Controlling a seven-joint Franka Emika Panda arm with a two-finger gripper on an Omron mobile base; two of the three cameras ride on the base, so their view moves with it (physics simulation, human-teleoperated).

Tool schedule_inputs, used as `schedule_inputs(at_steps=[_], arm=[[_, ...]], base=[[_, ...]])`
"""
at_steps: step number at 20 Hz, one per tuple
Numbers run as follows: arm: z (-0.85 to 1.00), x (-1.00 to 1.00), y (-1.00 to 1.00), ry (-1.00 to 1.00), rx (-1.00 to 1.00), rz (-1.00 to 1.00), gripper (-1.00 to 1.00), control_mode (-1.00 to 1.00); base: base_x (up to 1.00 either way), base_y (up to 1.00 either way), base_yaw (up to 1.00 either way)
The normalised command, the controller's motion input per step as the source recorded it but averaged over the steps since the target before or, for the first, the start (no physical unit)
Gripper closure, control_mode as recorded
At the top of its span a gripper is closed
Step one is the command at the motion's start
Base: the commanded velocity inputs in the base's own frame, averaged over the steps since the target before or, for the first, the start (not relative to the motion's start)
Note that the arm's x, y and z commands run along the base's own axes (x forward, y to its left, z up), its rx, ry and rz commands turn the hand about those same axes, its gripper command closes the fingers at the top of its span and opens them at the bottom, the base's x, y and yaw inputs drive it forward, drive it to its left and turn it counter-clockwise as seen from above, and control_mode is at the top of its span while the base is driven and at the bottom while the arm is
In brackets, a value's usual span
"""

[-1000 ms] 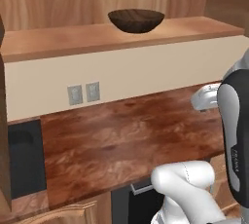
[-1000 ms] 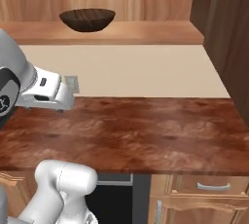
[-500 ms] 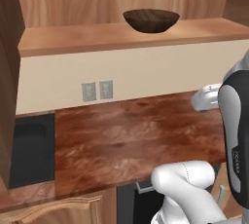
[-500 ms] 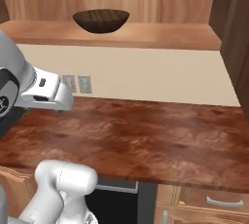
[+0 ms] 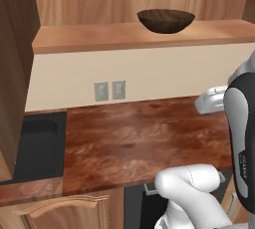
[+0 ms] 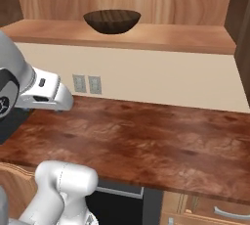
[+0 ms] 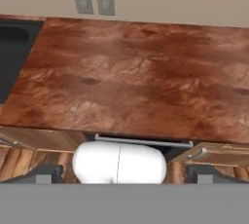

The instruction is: Pick up the bowls from the cabinet and place each bowl in front of a stool on the dining counter.

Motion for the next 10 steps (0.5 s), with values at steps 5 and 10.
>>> schedule_inputs(at_steps=[5,10], arm=[[0.0,-0.01,0.01,-0.02,0.03,0.06,-1.0,-1.0],[0.29,-0.3,0.0,-0.26,0.23,-0.05,-1.0,-1.0]], base=[[0.0,0.0,0.0],[0.0,0.0,0.0]])
